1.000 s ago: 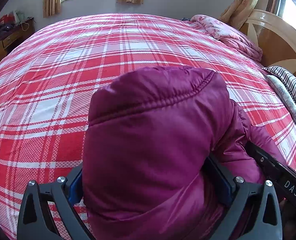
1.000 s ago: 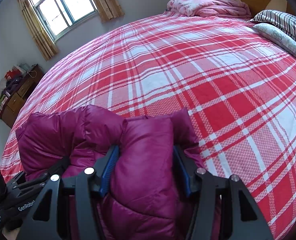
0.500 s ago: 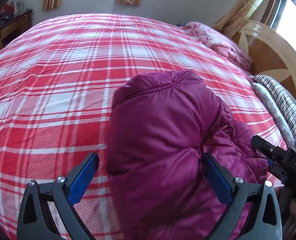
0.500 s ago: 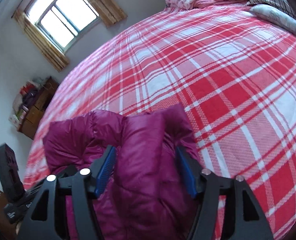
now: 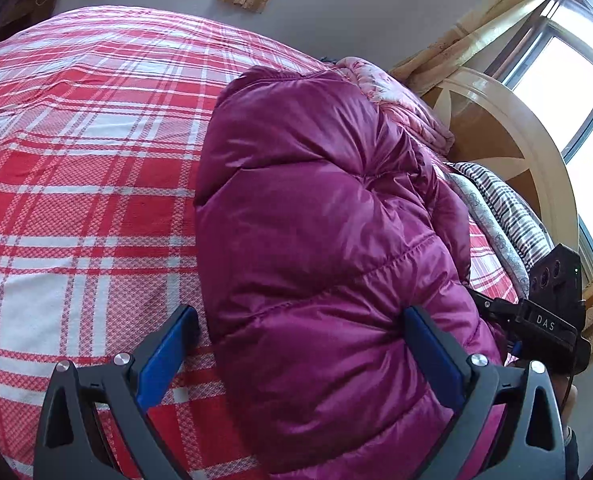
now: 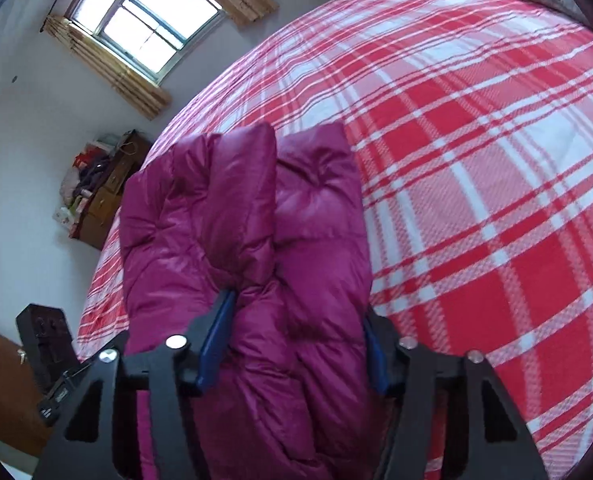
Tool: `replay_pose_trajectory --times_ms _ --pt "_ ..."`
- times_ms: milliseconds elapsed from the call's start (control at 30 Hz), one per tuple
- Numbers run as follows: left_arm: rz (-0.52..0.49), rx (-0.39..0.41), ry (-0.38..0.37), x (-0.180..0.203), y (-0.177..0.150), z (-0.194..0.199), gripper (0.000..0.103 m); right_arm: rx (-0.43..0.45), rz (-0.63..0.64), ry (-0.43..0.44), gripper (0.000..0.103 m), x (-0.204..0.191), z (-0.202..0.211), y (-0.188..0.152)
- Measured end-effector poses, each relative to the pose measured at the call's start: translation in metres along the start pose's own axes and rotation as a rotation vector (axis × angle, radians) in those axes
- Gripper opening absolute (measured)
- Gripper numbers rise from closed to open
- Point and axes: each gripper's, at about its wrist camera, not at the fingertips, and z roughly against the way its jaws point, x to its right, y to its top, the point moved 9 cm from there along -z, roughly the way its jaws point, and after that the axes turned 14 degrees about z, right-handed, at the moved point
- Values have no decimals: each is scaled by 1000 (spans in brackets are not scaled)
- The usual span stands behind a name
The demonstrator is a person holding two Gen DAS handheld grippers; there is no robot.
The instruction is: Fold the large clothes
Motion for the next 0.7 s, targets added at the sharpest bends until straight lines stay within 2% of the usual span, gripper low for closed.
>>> replay_pose_trajectory --times_ms 67,133,167,200,333,500,700 --pt "-24 -4 -16 6 -2 -5 102 11 -28 20 58 2 -3 -2" --pt "-34 -6 -24 12 -2 -5 98 14 -60 70 42 0 -4 -4" --pt "-37 -18 -53 15 -4 -1 90 19 -68 95 33 -4 -2 -6" --pt "-50 -24 -61 20 -5 1 74 29 -52 82 28 -8 0 -7" --pt "-149 5 -25 33 -4 26 49 47 -18 51 23 -28 9 -10" --pt "-176 54 -6 29 0 72 41 70 27 100 21 -73 11 -10" --pt "-149 148 63 -2 8 134 41 56 103 197 21 -151 -12 -4"
